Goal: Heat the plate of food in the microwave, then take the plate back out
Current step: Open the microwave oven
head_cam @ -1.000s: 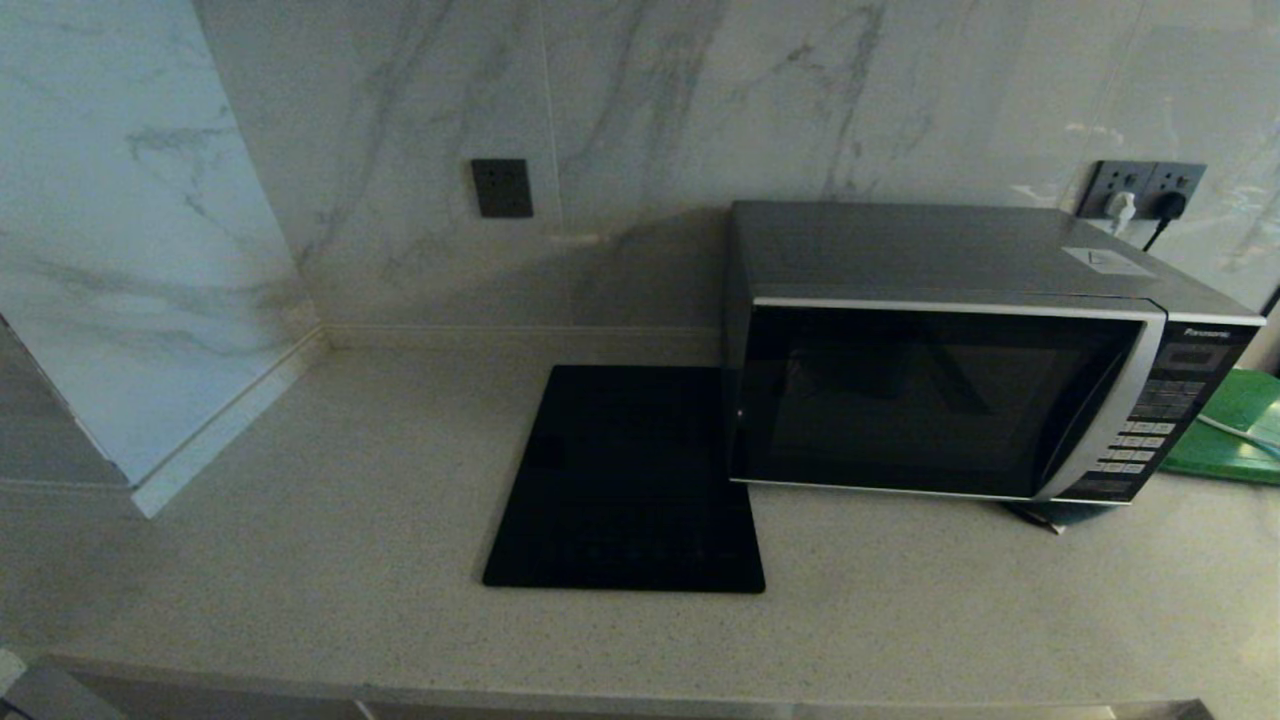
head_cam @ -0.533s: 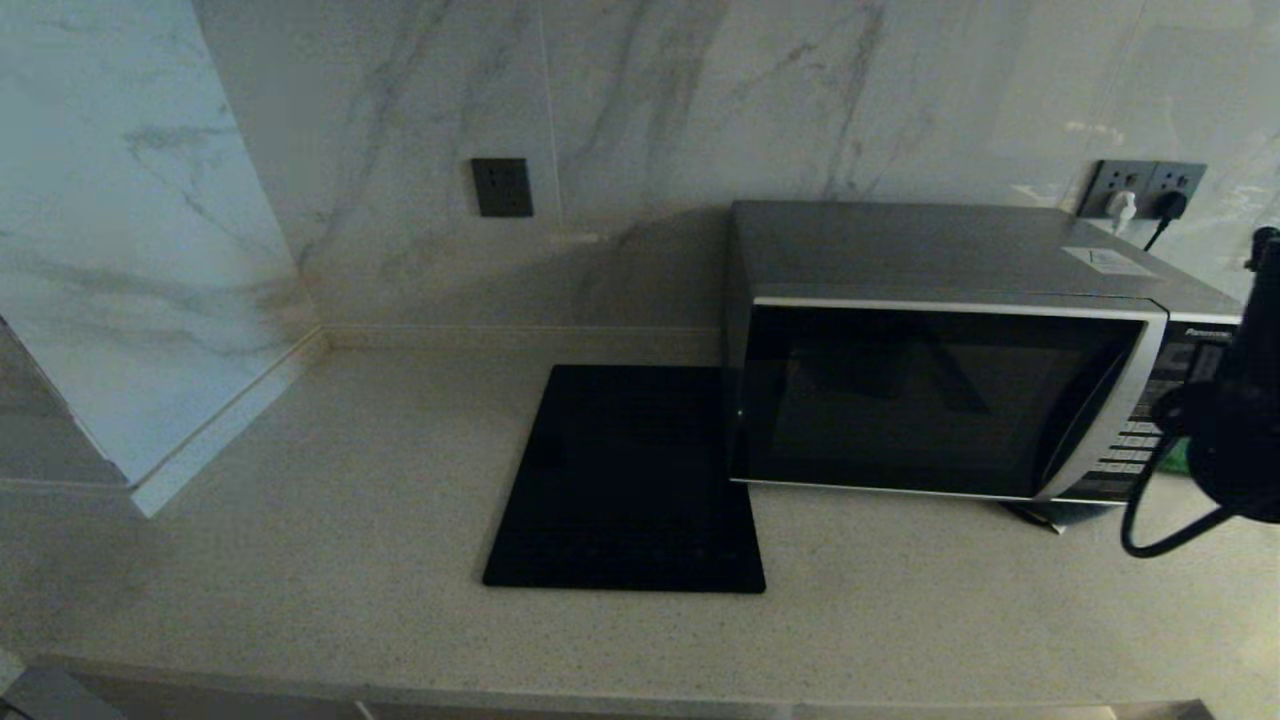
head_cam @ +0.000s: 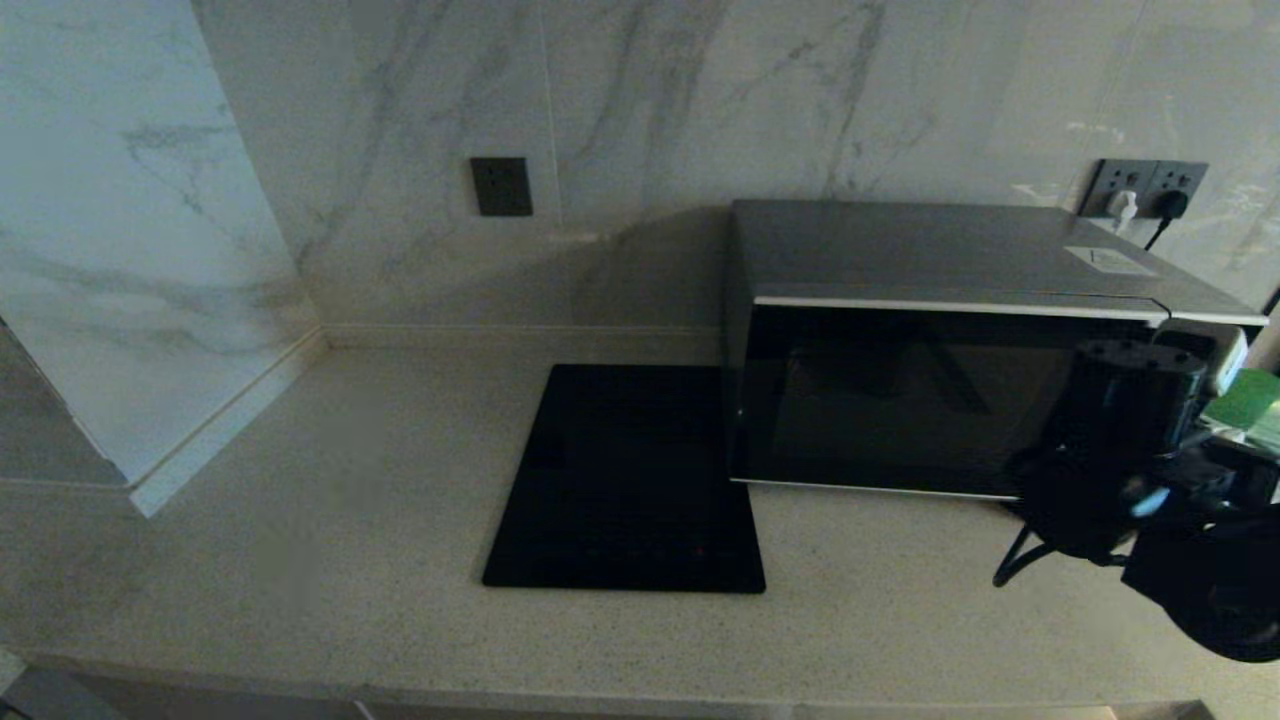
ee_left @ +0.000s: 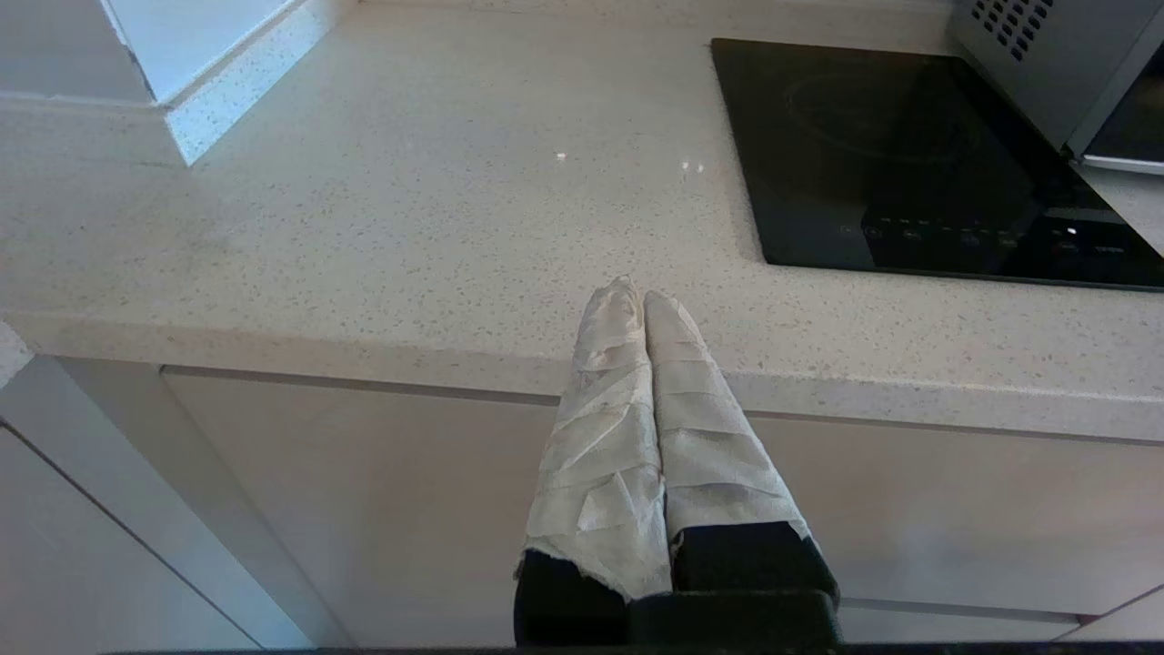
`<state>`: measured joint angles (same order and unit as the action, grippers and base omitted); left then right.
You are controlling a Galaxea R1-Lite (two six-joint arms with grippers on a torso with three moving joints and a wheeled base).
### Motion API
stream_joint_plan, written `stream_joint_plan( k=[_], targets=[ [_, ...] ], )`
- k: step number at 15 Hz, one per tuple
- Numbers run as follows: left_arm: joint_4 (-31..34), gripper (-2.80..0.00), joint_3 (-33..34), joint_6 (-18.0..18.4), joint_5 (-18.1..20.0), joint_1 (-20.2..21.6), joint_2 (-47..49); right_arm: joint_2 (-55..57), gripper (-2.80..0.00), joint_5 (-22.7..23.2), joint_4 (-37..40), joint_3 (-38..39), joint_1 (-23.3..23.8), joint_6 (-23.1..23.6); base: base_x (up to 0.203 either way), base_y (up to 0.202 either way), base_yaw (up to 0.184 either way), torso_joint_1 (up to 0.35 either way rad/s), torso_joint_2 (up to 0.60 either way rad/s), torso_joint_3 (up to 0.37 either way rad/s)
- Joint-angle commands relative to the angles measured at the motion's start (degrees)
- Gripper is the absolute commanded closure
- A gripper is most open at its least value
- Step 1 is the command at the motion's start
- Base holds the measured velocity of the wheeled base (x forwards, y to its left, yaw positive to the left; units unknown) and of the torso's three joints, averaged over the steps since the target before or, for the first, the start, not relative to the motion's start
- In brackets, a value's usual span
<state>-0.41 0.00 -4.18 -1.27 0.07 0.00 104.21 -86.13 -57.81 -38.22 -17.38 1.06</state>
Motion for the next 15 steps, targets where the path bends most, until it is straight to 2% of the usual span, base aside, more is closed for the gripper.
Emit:
stream_joint_plan(
  k=[1, 2, 3, 4, 11, 15],
  targets=[
    [-0.02, 0.0, 0.0, -0.04, -0.05, 0.01, 0.09, 9.82, 0.0, -1.17, -14.39, 0.72, -1.26, 0.69, 0.0, 0.0, 0.0, 0.0, 0.0, 0.0],
    [-0.02, 0.0, 0.0, -0.04, -0.05, 0.01, 0.08, 11.83, 0.0, -1.4, -19.0, 0.73, -1.72, 1.96, 0.0, 0.0, 0.0, 0.0, 0.0, 0.0],
    [-0.02, 0.0, 0.0, -0.04, -0.05, 0.01, 0.03, 12.59, -0.84, -1.53, -20.59, 0.69, -1.96, 3.15, 0.0, 0.0, 0.0, 0.0, 0.0, 0.0],
    [-0.02, 0.0, 0.0, -0.04, -0.05, 0.01, 0.06, 12.36, -2.8, -1.53, -20.64, 0.61, -1.96, 3.6, 0.0, 0.0, 0.0, 0.0, 0.0, 0.0],
    [-0.02, 0.0, 0.0, -0.04, -0.05, 0.02, 0.07, 9.61, -2.8, -1.53, -21.56, 1.3, -3.28, 4.3, 0.0, 0.0, 0.0, 0.0, 0.0, 0.0],
    [-0.02, 0.0, 0.0, -0.04, -0.05, 0.01, 0.0, 12.64, -2.8, -1.53, -21.8, 0.22, -3.25, 4.89, 0.0, 0.0, 0.0, 0.0, 0.0, 0.0]
  ],
)
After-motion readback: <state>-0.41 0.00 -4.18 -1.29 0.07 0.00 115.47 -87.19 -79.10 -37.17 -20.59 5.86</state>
